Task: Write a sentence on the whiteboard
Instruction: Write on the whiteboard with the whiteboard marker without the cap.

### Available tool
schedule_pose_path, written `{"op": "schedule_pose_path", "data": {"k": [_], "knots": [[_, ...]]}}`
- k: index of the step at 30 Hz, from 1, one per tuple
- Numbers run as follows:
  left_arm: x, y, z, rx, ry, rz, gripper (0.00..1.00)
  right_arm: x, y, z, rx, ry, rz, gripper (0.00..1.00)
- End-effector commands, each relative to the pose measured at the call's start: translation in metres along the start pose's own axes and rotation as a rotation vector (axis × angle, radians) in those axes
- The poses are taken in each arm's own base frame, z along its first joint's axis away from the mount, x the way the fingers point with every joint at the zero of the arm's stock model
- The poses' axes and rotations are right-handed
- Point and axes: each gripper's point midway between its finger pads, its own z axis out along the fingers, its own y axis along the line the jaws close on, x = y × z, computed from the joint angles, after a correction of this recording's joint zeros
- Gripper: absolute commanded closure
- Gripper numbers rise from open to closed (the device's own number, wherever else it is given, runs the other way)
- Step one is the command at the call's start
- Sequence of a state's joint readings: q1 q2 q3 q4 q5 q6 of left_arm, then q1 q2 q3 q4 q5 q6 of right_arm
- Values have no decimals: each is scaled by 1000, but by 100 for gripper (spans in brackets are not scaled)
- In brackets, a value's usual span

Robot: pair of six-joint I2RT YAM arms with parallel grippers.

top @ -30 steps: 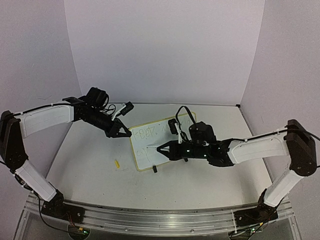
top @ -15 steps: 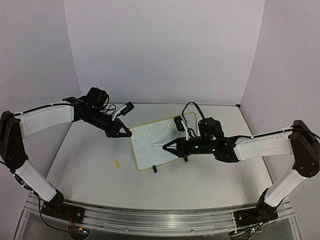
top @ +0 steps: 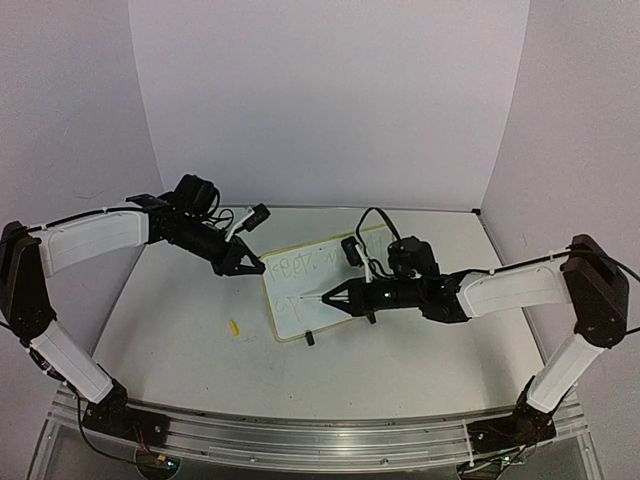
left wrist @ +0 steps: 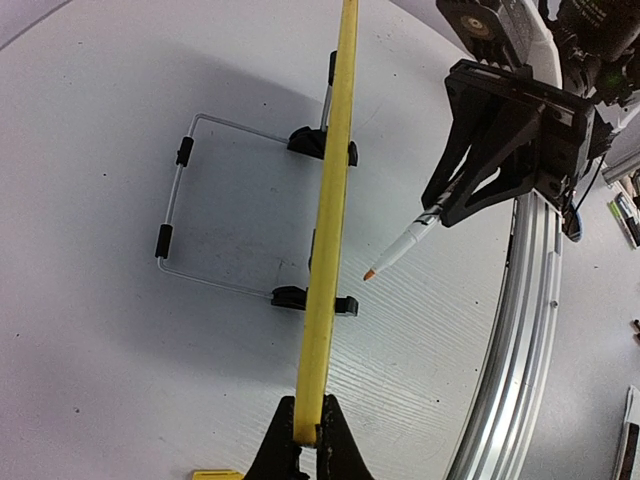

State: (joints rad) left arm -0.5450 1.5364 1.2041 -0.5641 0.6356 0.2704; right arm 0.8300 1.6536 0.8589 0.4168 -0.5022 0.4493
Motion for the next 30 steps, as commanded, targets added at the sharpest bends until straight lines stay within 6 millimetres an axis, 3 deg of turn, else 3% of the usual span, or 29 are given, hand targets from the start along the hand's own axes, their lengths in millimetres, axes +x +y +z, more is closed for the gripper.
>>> {"op": "schedule_pose_path", "data": {"k": [1, 13, 20, 30], "knots": [[14, 3, 5, -42, 67, 26, 100, -21, -3, 2, 13, -56, -7, 100], [13, 3, 4, -46, 64, 29, 100, -23, -5, 9, 5, -46, -10, 100], [13, 3, 4, -47, 65, 29, 100, -23, -16, 10, 52, -60, 15, 100], [14, 3, 4, -47, 66, 30, 100, -3, -34, 5, 110, -35, 64, 100]]}}
